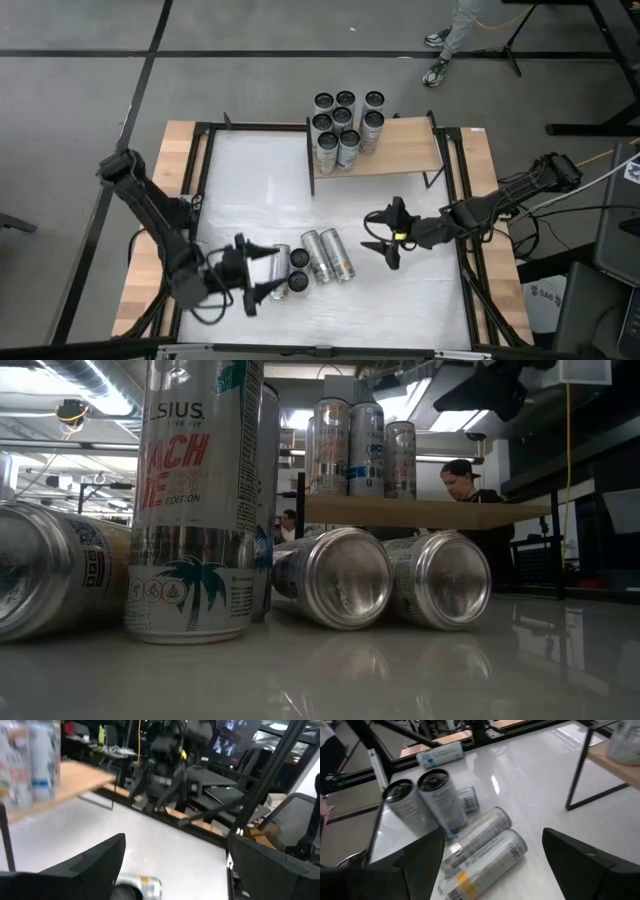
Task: Place canned beverage on shelf
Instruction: Put the pink soda can on the shelf aligned with the other pink soda cans
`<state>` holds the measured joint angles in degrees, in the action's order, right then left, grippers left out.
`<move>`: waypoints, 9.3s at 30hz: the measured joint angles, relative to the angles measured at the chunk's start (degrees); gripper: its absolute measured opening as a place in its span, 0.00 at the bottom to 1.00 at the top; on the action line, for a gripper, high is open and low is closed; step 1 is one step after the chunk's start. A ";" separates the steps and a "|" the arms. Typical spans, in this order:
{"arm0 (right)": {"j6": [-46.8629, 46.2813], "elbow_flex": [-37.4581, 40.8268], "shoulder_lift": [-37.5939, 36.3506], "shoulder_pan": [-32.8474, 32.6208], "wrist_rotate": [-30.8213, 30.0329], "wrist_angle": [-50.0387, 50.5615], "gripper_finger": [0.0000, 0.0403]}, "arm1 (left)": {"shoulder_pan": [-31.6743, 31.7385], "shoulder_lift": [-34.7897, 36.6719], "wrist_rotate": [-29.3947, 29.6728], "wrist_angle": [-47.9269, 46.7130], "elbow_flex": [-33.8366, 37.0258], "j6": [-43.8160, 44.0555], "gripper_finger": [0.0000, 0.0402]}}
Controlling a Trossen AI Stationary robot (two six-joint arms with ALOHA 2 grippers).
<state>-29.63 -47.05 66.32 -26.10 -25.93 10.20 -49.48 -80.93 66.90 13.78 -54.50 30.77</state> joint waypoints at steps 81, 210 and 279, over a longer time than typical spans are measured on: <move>-0.06 0.00 0.00 -3.13 -0.19 0.22 0.80 | 4.57 -23.79 -15.83 -0.42 0.00 19.86 0.60; 19.90 0.02 -7.38 10.01 1.07 -9.54 0.80 | 40.03 -23.71 -36.07 -15.98 -30.40 -8.66 0.59; 28.86 0.07 -14.43 31.36 21.27 -3.63 0.61 | 36.11 -23.68 -36.38 -26.86 -30.40 -5.67 0.91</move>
<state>-0.77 -46.98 51.90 5.26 -4.67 6.57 -13.37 -104.62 30.52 -13.07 -84.90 25.10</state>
